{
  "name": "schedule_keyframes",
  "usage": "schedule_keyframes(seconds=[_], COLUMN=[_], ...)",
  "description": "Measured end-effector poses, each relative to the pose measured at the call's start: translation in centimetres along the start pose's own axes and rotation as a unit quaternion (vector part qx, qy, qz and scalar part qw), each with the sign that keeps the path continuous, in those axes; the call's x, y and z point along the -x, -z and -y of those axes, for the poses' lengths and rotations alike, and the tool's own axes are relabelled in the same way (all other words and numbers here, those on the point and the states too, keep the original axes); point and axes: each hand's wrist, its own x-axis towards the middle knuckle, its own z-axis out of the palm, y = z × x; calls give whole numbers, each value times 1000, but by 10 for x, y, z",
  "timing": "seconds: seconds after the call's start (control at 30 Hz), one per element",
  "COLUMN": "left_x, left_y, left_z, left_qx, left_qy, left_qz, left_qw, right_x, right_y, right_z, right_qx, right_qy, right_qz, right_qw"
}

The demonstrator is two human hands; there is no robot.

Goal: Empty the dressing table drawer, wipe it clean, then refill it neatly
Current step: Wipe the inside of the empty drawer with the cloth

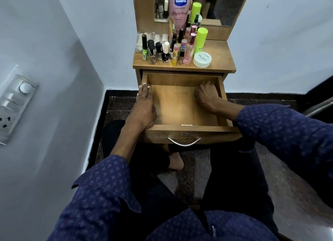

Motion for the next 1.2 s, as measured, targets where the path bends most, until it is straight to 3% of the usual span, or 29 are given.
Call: schedule_keyframes(seconds=[0.1,0.23,0.33,0.43,0.6,0.7,0.73,0.83,1.0,1.13,1.17,1.2], left_x=[4,5,5,2,2,-2,-3,-4,-5,-3,-1,1], left_y=[-1,-2,-5,-7,-6,-5,-4,-4,-6,-3,-2,-1], left_z=[0,-5,-5,-4,-3,2,3,4,3,2,1,0], left_qx=[-1,-2,5,16,54,81,88,104,108,112,114,116], left_qy=[1,13,15,13,7,6,10,6,10,11,12,13], left_qz=[-8,-10,-14,-25,-39,-37,-47,-59,-59,-62,-62,-61], left_qw=[1000,1000,1000,999,998,996,995,993,992,992,991,991], right_x=[1,14,19,18,16,9,10,16,23,20,17,12], right_y=[8,8,12,17,42,76,85,80,77,74,74,74], right_z=[3,15,5,-9,28,79,89,94,102,85,76,66], right_qx=[0,-44,-162,-229,-338,-439,-477,-650,-685,-830,-838,-822], right_qy=[10,57,70,64,94,118,114,61,-12,-91,-101,-107], right_qz=[41,177,360,409,343,296,292,264,325,238,208,183], right_qw=[999,981,916,881,872,840,821,710,652,496,494,529])
